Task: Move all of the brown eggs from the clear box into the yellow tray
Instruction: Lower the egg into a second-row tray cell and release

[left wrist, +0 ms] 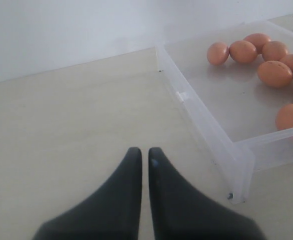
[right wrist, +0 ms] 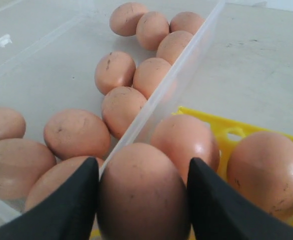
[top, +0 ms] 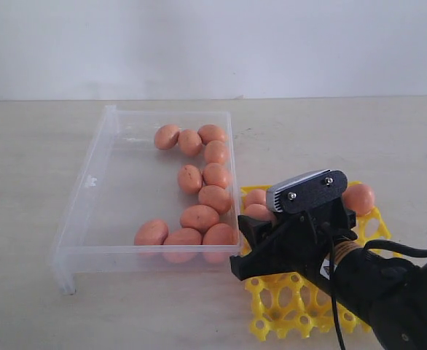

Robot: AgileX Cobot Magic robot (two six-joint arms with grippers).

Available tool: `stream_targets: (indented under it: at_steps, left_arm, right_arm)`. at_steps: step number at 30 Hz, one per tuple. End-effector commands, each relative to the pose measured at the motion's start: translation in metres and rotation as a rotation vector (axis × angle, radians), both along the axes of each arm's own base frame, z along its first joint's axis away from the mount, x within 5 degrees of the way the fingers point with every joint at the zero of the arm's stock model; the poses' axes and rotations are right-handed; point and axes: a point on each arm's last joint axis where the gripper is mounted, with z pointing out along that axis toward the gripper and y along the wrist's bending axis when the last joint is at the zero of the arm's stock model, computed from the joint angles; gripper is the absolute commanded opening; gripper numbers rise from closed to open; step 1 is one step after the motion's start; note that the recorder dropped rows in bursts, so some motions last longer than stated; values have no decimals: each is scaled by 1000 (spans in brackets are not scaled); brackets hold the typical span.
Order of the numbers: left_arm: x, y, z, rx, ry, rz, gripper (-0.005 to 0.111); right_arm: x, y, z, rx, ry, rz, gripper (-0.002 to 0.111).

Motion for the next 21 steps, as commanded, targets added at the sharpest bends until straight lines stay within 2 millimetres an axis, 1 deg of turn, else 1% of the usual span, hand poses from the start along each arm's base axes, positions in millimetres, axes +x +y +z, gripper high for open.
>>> stream_targets:
  at_steps: [1, 2, 3, 8, 10, 12, 17, 19, 21]
  left_arm:
    - [0, 0, -1, -11, -2, 7, 4]
    - [0, 0, -1, -11, -2, 7, 4]
    - [0, 0, -1, -11, -2, 7, 4]
    - [0, 0, -1, -11, -2, 7, 4]
    - [0, 0, -1, -11, -2, 7, 4]
    - [0, 0, -1, -11, -2, 7, 4]
    - [0, 0, -1, -11, -2, 7, 4]
    - [0, 0, -1, -11, -2, 7, 4]
    - [0, 0, -1, -11, -2, 7, 4]
  right_arm:
    - [0, 3, 1, -27, -20, 47, 4]
    - [0, 3, 1, -27, -20, 49, 8]
    - [0, 3, 1, -27, -20, 49, 13]
    - [0, 3, 1, -25, -21, 44, 49]
    - [0, 2, 1, -25, -21, 42, 57]
    - [0, 2, 1, -25, -21, 42, 59]
    - [2, 3, 5, -38, -76, 50, 59]
    - [4, 3, 12, -17, -154, 48, 59]
    - [5, 4, 27, 20, -266, 42, 59]
